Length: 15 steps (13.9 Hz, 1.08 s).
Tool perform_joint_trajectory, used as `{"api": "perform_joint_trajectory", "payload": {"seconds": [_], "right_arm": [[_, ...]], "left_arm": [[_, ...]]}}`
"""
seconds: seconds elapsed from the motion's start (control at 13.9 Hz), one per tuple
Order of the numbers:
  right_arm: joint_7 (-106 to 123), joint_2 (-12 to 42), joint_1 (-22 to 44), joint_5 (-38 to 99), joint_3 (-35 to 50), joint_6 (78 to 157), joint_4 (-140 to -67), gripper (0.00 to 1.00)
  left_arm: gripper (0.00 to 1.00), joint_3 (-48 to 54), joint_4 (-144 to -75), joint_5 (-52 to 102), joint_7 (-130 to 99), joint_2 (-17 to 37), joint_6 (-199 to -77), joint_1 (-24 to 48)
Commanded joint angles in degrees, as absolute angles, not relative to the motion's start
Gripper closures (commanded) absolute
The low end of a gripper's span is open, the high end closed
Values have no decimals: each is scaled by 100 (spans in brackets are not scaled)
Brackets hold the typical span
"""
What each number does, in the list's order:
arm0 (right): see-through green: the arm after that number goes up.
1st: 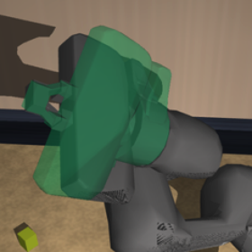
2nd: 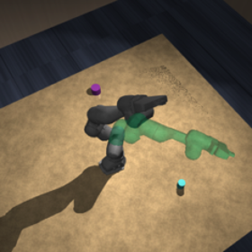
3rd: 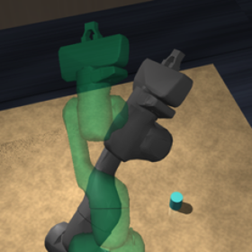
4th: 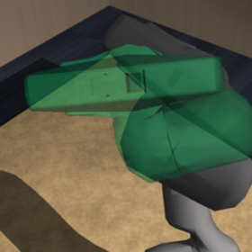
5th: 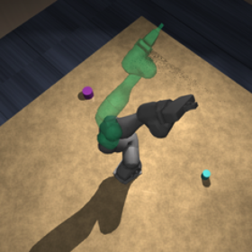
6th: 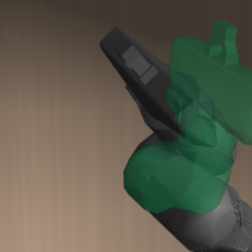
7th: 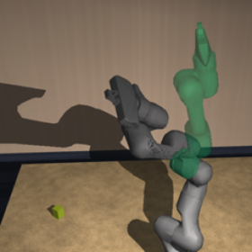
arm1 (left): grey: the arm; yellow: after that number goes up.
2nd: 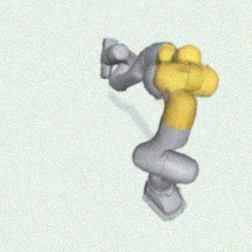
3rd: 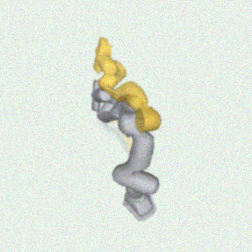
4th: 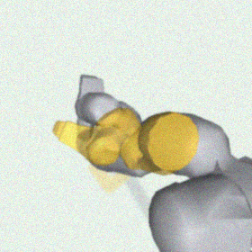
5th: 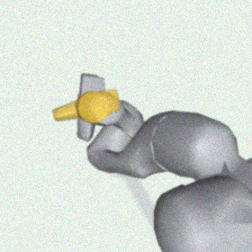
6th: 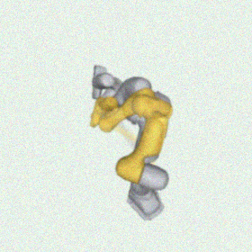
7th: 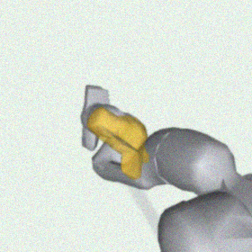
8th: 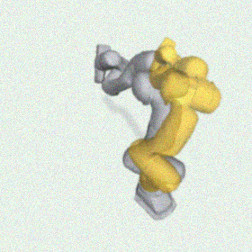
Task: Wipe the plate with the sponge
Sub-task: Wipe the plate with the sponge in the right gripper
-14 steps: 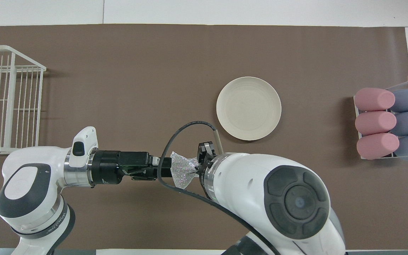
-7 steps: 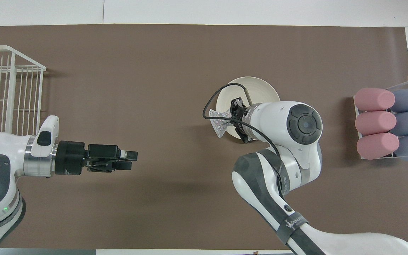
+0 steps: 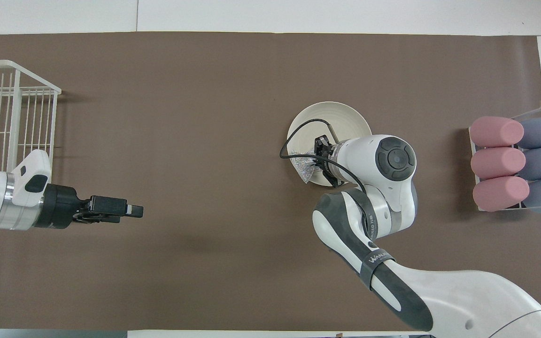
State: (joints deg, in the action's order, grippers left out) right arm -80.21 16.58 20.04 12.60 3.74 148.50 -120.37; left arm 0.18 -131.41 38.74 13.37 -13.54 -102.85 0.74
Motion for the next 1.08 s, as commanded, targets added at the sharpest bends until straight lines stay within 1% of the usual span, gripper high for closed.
{"api": "perform_joint_trajectory", "payload": {"seconds": [0.0, 0.14, 0.22, 0.36, 0.5, 0.72, 0.86, 1.01], "right_arm": [[-6983, 1661, 1470, 1406, 439, 14906, -12190, 100], [-6479, 1670, 1188, 1406, 439, 14906, -12190, 100], [-6460, 1670, 1160, 1406, 439, 14906, -12190, 100], [-6556, 1679, 1256, 1424, 439, 14897, -12199, 100], [-6897, 1670, 1528, 1721, 448, 14897, -12226, 100], [-7487, 1661, 2055, 2127, 439, 15081, -12226, 100], [-7410, 1670, 2005, 2127, 439, 15135, -12234, 100], [-6702, 1679, 1759, 2127, 431, 15117, -12234, 100]], "left_arm": [[0, 88, -12999, 3062, 1196, -1301, -10650, 9], [0, 88, -12990, 2420, 1187, -1257, -10889, 35], [0, 88, -12990, 2078, 1195, -1248, -11046, 44], [0, 97, -12990, 1392, 1195, -1213, -11363, 70], [0, 97, -12990, 968, 1213, -1152, -11653, 53], [0, 97, -12990, 923, 1204, -1143, -11751, -9], [0, 97, -12990, 923, 1195, -1143, -11751, -9], [0, 97, -12990, 923, 1195, -1143, -11760, -18]]}}
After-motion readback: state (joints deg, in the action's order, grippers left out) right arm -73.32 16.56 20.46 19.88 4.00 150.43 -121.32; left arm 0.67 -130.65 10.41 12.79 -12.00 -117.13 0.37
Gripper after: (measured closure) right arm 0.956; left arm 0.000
